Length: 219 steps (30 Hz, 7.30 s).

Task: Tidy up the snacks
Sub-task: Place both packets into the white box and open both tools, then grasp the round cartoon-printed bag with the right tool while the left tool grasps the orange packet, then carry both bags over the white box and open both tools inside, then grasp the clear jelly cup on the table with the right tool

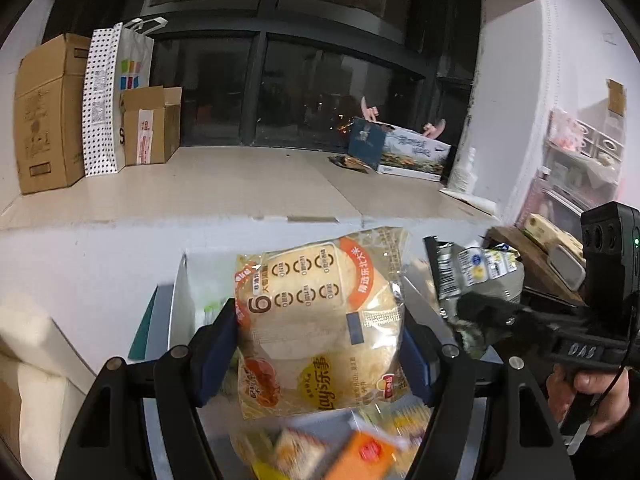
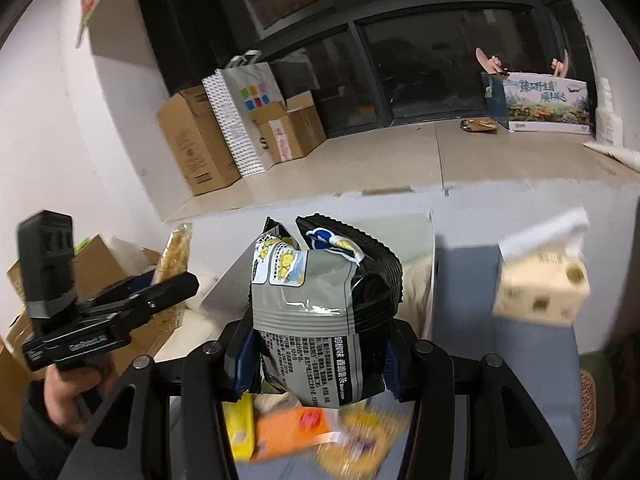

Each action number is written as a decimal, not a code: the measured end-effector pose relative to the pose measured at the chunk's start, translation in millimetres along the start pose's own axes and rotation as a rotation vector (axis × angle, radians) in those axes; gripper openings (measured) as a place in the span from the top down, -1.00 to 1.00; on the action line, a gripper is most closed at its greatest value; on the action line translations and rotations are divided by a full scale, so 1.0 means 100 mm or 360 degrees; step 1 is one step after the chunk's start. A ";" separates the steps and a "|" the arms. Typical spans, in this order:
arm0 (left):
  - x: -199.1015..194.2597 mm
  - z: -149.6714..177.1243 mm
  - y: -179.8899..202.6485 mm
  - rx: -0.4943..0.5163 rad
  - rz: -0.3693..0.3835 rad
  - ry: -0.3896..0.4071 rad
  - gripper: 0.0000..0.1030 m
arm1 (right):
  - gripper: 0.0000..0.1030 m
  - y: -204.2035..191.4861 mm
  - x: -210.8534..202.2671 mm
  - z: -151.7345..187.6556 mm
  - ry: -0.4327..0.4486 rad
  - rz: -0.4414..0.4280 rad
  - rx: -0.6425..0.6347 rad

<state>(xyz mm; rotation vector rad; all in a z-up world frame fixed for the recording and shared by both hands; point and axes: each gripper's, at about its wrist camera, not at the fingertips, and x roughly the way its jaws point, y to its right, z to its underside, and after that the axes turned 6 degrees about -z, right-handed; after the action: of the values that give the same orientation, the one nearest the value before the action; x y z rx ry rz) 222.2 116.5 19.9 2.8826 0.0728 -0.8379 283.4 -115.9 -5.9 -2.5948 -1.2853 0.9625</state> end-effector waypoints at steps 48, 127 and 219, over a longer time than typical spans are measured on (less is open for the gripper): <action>-1.32 1.78 0.23 -0.0171 0.0037 -0.0116 -1.00 | -1.00 -0.02 0.13 1.87 -0.0467 0.0177 -0.0297; -0.79 0.67 0.46 0.0044 0.0373 0.0079 -0.16 | -0.57 -0.10 -0.82 1.27 -0.0031 0.0007 -0.0084; -0.71 2.11 -0.24 -0.0258 -0.0158 -0.0370 -1.00 | 0.12 0.14 0.86 1.24 -0.0401 0.0418 0.0145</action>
<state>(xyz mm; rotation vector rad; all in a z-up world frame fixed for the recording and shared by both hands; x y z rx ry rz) 48.1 108.8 -121.5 2.6304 0.2480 -1.1225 260.8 -84.0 -152.1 -2.6831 -0.9300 1.3951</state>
